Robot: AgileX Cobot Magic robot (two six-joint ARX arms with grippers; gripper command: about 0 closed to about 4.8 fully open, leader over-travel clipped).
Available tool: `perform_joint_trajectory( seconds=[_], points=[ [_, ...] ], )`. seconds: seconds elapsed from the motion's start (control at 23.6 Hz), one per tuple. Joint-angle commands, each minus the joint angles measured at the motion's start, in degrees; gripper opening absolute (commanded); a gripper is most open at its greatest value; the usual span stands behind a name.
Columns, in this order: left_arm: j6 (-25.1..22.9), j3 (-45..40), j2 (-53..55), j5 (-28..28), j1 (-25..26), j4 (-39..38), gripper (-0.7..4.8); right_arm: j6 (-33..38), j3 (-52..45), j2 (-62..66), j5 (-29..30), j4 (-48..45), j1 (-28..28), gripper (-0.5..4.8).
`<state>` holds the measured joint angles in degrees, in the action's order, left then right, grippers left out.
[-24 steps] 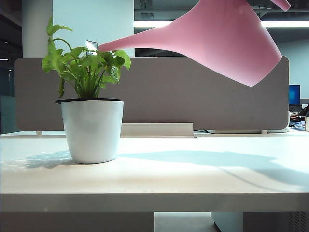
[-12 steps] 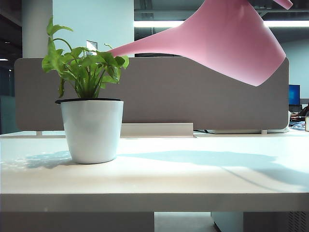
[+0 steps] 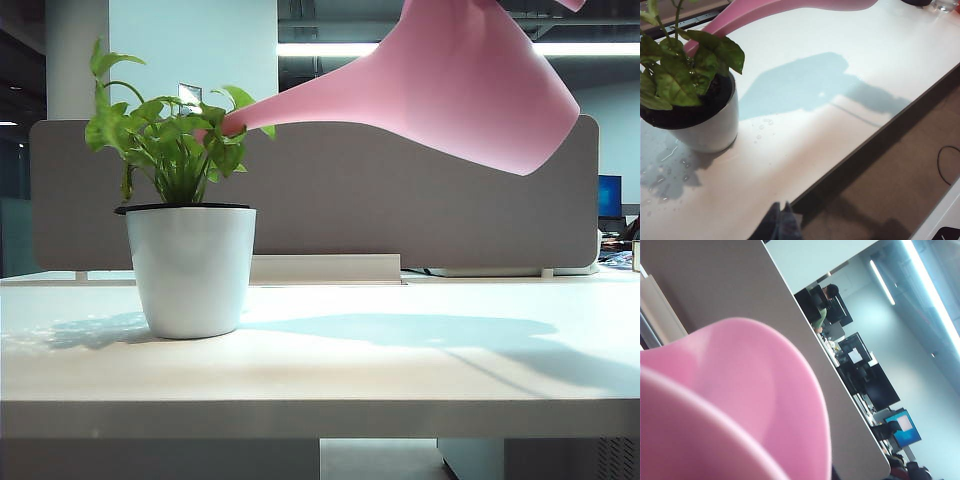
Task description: Pick up the watering can from the table, water the potted plant, and put the can back.
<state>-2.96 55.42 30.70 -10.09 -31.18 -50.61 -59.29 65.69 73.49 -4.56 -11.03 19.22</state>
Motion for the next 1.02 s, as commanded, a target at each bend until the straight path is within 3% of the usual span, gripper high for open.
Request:
perform_joint_trajectory(
  seconds=[0.04, 1.02],
  points=[
    [0.0, 0.2, -0.1, -0.2, -0.1, 0.5, 0.03, 0.1, 0.9, -0.7, -2.0, -3.8, 0.2, -0.01],
    [0.0, 0.2, -0.1, -0.2, -0.1, 0.5, 0.03, -2.5, 1.0, -0.5, -2.0, -4.2, 0.2, -0.01]
  ],
)
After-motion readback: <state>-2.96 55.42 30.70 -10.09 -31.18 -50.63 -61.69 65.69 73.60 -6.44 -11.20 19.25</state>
